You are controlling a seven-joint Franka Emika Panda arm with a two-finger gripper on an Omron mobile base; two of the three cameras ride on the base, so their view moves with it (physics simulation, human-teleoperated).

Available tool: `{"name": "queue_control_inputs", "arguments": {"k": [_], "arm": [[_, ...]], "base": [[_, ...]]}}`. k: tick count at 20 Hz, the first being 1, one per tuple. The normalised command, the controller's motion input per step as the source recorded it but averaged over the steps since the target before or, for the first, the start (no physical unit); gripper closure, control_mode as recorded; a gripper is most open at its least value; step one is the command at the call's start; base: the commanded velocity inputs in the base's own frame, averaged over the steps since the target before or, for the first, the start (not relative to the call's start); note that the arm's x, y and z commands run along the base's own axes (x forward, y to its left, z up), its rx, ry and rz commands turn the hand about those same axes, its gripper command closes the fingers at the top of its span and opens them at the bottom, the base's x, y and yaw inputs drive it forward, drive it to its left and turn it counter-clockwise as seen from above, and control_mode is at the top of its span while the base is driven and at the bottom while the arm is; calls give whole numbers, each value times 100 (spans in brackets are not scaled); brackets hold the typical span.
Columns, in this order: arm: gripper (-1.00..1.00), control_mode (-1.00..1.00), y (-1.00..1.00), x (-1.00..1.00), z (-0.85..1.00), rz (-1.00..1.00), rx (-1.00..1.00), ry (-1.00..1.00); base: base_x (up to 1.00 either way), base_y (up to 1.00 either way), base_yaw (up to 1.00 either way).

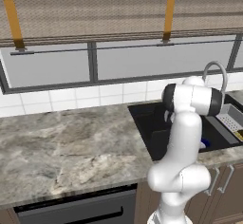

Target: Dump the squash and avocado from the bowl so the bowl can be washed. Place the bowl in the sink after clearing the leftovers.

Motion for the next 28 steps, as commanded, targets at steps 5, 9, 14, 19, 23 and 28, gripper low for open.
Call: {"name": "queue_control_inputs", "arguments": {"k": [5,9,14,19,23,28], "arm": [[100,-100,-1,40,-8,-9,-5,-12],[100,-100,-5,70,-21,-5,-4,0],[100,-100,-1,19,-61,-1,-3,0],[100,-100,0,19,-67,-2,0,1],[100,-100,4,15,-25,-1,7,0],[-100,-100,21,0,6,-2,2,1]], "base": [[0,0,0],[0,0,0],[0,0,0],[0,0,0],[0,0,0],[0,0,0]]}}
